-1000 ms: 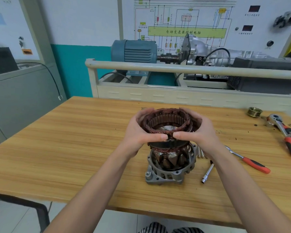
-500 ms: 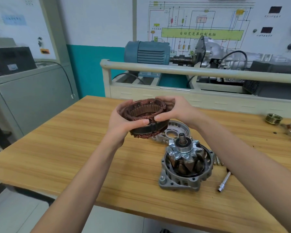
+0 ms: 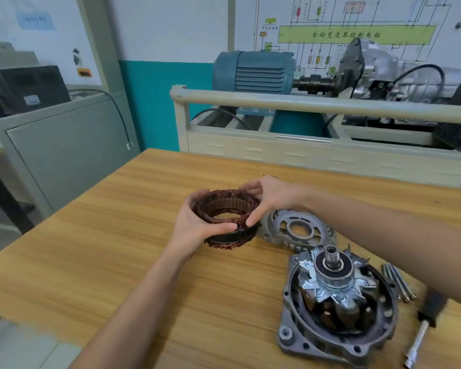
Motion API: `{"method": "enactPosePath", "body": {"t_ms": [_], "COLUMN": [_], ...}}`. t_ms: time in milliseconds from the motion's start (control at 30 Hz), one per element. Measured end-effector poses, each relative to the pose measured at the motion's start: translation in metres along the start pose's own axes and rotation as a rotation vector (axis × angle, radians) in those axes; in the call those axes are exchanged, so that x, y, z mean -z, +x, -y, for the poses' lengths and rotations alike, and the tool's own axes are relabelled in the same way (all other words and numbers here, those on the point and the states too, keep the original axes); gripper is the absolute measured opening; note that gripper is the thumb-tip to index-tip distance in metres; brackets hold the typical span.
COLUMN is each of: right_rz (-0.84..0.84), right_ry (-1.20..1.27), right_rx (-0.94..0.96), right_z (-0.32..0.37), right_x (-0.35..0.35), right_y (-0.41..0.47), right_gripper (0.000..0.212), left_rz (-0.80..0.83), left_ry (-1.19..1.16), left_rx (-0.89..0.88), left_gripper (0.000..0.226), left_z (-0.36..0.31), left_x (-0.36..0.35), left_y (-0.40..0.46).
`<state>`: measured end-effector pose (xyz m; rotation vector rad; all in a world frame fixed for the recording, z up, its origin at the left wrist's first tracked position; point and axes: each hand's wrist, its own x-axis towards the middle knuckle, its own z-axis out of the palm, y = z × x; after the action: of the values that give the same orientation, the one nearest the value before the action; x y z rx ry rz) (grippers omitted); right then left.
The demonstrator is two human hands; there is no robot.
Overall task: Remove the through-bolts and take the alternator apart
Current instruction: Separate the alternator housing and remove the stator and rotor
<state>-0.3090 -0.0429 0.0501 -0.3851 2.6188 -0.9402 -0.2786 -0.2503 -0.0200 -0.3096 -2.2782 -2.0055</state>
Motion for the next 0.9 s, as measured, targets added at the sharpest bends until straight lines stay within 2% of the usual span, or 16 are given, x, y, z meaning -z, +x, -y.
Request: {"method": "enactPosePath", "body": {"t_ms": [167, 433, 533, 633, 700, 767, 833, 900], "right_rz": [0.038, 0.086, 0.117, -0.017, -0.144, -0.229, -0.296, -0.358], "right_ry": [0.001, -0.006, -0.004, 0.020, 0.079, 0.155, 0.234, 0.298], "right_rx": [-0.027, -0.001, -0.004, 0.012, 0.027, 0.022, 0.023, 0.041], "right_z": [-0.018, -0.022, -0.017, -0.016, -0.019, -0.026, -0.036, -0.048], "right_x": [-0.011, -0.015, -0.005, 0.011, 0.014, 0.010, 0.000, -0.012], "right_y": [0.013, 0.013, -0.002, -0.035, -0.067, -0.104, -0.140, -0.171], "right_gripper": [0.107, 0.106, 0.099, 0.085, 0.074, 0.069, 0.066, 0.068], "left_rz": [0.028, 0.106, 0.169, 0.226, 0.301, 0.478, 0.658, 0.741], "left_ry": [0.041, 0.196, 0.310, 0.573, 0.521, 0.407, 0.367, 0.360], "left_rx": [0.008, 0.011, 0.050, -0.045, -0.115, -0.106, -0.081, -0.071], "left_gripper": [0.114, 0.102, 0.110, 0.127, 0.130, 0.124, 0.122, 0.125], "left_z": [0.015, 0.019, 0.002, -0.020, -0.036, -0.047, -0.048, -0.044], "left_x": [-0.001, 0.002, 0.002, -0.003, -0.015, -0.030, -0.048, -0.065], "left_y": [0.003, -0.001, -0.008, -0.020, -0.038, -0.058, -0.076, -0.091]}}
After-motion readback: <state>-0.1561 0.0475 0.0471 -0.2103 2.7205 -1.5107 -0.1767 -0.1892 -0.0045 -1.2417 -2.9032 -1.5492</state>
